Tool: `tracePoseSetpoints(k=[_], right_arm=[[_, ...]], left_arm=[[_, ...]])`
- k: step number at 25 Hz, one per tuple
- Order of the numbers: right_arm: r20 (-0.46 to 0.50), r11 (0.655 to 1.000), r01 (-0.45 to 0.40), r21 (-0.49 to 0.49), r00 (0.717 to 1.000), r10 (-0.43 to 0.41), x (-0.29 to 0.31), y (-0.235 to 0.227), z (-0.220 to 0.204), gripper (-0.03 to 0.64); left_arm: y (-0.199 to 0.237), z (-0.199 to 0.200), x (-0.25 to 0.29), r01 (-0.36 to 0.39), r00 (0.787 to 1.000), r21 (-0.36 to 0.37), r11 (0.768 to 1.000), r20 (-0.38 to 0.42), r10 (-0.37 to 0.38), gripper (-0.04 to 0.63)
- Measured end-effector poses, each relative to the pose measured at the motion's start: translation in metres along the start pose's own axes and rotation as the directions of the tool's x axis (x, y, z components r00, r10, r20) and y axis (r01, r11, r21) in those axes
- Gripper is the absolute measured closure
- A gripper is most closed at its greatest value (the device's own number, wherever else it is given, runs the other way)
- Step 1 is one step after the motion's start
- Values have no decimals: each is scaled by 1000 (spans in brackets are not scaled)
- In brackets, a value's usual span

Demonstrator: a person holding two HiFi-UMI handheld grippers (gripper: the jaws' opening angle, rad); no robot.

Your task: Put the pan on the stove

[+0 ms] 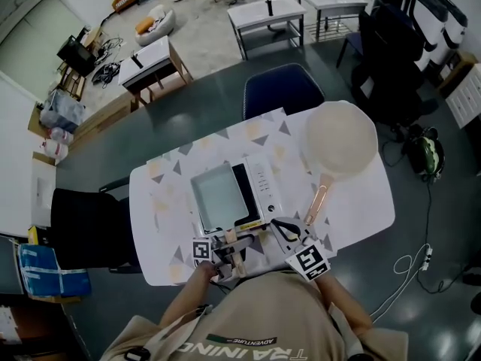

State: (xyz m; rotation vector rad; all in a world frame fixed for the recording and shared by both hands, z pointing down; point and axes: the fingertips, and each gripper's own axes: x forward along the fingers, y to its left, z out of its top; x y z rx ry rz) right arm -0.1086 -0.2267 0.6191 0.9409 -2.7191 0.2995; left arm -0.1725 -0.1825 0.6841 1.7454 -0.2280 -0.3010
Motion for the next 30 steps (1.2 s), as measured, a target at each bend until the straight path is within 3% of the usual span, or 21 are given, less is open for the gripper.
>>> tracePoseSetpoints(k=[30], right_arm=[[38,999,-5,-51,999,7,-6,7,23,617]], left_arm=[[0,-3,-3,-12,1000,-3,1000,-3,12,508]])
